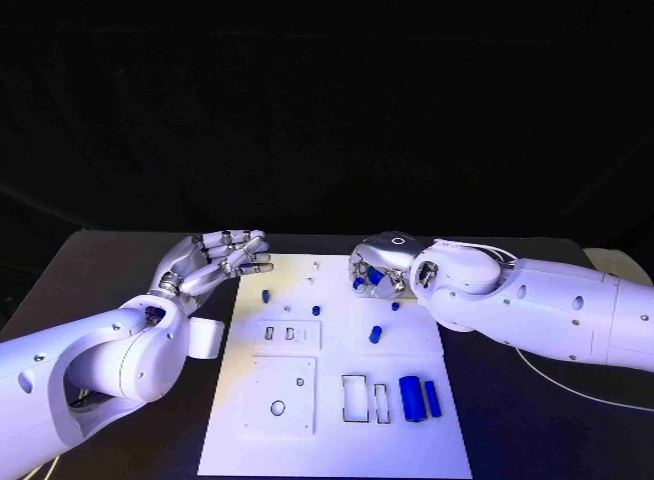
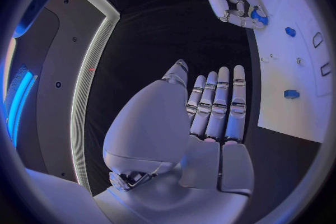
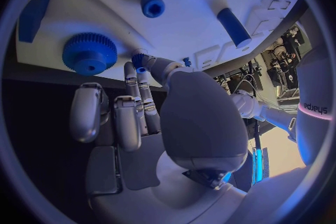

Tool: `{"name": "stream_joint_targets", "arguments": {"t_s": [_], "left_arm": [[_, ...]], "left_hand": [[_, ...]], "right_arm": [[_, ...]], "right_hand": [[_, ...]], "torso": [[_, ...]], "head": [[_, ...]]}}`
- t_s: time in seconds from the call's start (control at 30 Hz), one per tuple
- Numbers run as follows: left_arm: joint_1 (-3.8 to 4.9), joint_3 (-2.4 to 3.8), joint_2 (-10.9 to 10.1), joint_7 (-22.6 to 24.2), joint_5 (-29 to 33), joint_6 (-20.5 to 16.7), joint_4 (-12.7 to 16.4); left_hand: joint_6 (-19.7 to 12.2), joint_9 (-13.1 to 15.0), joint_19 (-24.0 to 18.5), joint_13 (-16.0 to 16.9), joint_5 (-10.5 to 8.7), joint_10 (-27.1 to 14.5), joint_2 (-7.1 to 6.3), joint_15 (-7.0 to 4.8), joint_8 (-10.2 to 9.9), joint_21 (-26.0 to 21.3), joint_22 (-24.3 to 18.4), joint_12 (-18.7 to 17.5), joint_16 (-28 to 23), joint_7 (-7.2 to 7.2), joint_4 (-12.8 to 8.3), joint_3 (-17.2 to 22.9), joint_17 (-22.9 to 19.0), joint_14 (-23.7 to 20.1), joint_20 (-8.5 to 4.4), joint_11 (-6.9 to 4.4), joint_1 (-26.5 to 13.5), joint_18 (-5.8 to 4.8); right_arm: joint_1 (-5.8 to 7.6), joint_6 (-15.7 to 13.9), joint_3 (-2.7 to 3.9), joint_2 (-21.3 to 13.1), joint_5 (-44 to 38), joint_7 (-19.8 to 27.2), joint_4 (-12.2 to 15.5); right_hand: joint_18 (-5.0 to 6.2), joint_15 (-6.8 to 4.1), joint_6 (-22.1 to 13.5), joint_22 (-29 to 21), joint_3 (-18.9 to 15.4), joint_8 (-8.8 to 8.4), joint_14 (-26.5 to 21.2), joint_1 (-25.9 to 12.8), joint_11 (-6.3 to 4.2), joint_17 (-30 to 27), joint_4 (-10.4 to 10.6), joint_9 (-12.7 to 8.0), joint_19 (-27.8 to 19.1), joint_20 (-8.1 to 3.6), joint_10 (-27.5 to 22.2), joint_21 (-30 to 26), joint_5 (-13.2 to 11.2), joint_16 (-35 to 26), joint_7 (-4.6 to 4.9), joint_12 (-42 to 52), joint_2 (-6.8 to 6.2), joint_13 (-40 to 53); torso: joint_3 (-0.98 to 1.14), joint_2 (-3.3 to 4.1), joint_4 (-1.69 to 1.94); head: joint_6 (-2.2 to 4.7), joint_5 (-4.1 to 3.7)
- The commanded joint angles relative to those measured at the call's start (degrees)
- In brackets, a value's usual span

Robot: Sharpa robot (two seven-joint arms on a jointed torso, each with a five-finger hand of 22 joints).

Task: Assemble the parts on the task board

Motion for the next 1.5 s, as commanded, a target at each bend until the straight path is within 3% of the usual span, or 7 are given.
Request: {"name": "stream_joint_targets", "arguments": {"t_s": [0.03, 0.3, 0.57, 1.07, 1.23, 1.5], "left_arm": [[0.09, 0.05, 0.1, 0.3, 0.0, 1.0, 0.0], [0.09, 0.05, 0.2, 0.3, 0.0, 1.1, -0.2], [0.09, 0.05, 0.5, 0.2, 0.0, 1.3, -0.5], [0.12, 0.06, 0.9, 0.2, 0.0, 1.4, -0.6], [0.14, 0.06, 0.9, 0.1, 0.0, 1.5, -0.6], [0.20, 0.06, 0.9, 0.0, 0.0, 1.5, -0.7]], "left_hand": [[0.0, -0.1, 0.3, -0.1, -0.28, 0.0, -0.27, 0.00, -0.3, 0.0, -0.1, -0.4, -0.3, 1.58, 0.3, 0.2, 0.1, -0.4, 0.01, 0.45, -0.2, 0.81], [0.0, -0.1, 0.3, -0.1, -0.29, 0.0, -0.19, 0.03, -0.4, -0.1, -0.1, -0.5, -0.4, 1.57, 0.1, 0.4, 0.1, -0.5, 0.01, 0.46, 0.1, 0.81], [0.0, -0.1, 0.3, -0.1, -0.29, 0.0, -0.19, 0.03, -0.4, -0.1, -0.1, -0.5, -0.4, 1.56, 0.1, 0.4, 0.1, -0.5, 0.00, 0.45, 0.1, 0.81], [0.0, -0.1, 0.3, -0.1, -0.29, 0.0, -0.19, 0.03, -0.4, -0.1, -0.1, -0.5, -0.4, 1.56, 0.1, 0.4, 0.1, -0.5, 0.00, 0.45, 0.1, 0.81], [0.0, -0.1, 0.4, -0.1, -0.30, 0.0, -0.19, 0.05, -0.4, -0.1, -0.2, -0.6, -0.6, 1.55, 0.0, 0.5, 0.1, -0.6, 0.00, 0.46, 0.3, 0.81], [0.0, -0.1, 0.4, -0.1, -0.30, 0.0, -0.19, 0.05, -0.4, -0.1, -0.2, -0.6, -0.6, 1.55, 0.0, 0.5, 0.1, -0.6, 0.00, 0.46, 0.3, 0.81]], "right_arm": [[0.06, -4.1, 0.17, -0.2, -1.6, -0.5, 1.0], [0.53, -8.9, 0.40, 2.4, -1.3, -0.5, -1.2], [0.63, -11.5, 0.46, 6.7, -1.0, -0.4, -5.1], [-0.27, -11.2, 0.46, 12.1, -0.4, 0.0, -11.2], [-0.53, -10.4, 0.46, 12.5, -0.6, 0.2, -11.9], [-0.65, -9.1, 0.45, 12.9, -1.2, 0.4, -12.2]], "right_hand": [[-0.48, -0.43, 0.3, 0.2, -0.1, 0.36, 4.2, 0.6, -1.47, 6.1, -0.4, 0.3, 0.1, -0.48, 1.8, 0.3, 0.5, 0.3, 0.00, 0.2, 0.97, 0.8], [-0.55, -0.41, -0.1, 0.6, 0.2, 0.48, 4.3, 0.5, -1.37, 6.4, -1.0, 0.8, 0.2, -0.54, 1.7, 0.6, 1.3, 0.4, 0.17, -0.2, 0.82, 0.9], [-0.55, -0.39, -0.2, 0.7, 0.2, 0.49, 4.3, 0.5, -1.35, 6.4, -1.1, 0.8, 0.2, -0.53, 1.7, 0.6, 1.4, 0.5, 0.19, -0.2, 0.77, 0.9], [-0.52, -0.31, -0.5, 0.6, 0.3, 0.47, 4.3, 0.2, -1.24, 6.5, -1.3, 1.0, 0.1, -0.49, 1.5, 0.6, 1.6, 0.6, 0.31, -0.4, 0.68, 1.0], [-0.52, -0.28, -0.5, 0.6, 0.3, 0.46, 4.3, 0.1, -1.20, 6.5, -1.3, 1.1, 0.0, -0.47, 1.5, 0.6, 1.7, 0.6, 0.34, -0.5, 0.65, 1.0], [-0.52, -0.27, -0.6, 0.6, 0.3, 0.46, 4.3, 0.0, -1.19, 6.6, -1.3, 1.1, 0.0, -0.46, 1.5, 0.5, 1.7, 0.6, 0.35, -0.5, 0.64, 1.0]], "torso": [[-0.06, 0.04, 0.02], [-0.10, 0.20, 0.42], [-0.12, 0.31, 0.66], [-0.47, 0.51, 1.12], [-0.34, 0.56, 1.04], [-0.35, 0.63, 1.04]], "head": [[0.29, -0.06], [1.00, -0.31], [0.92, -0.23], [0.84, -0.25], [0.71, 0.02], [0.73, 0.00]]}}
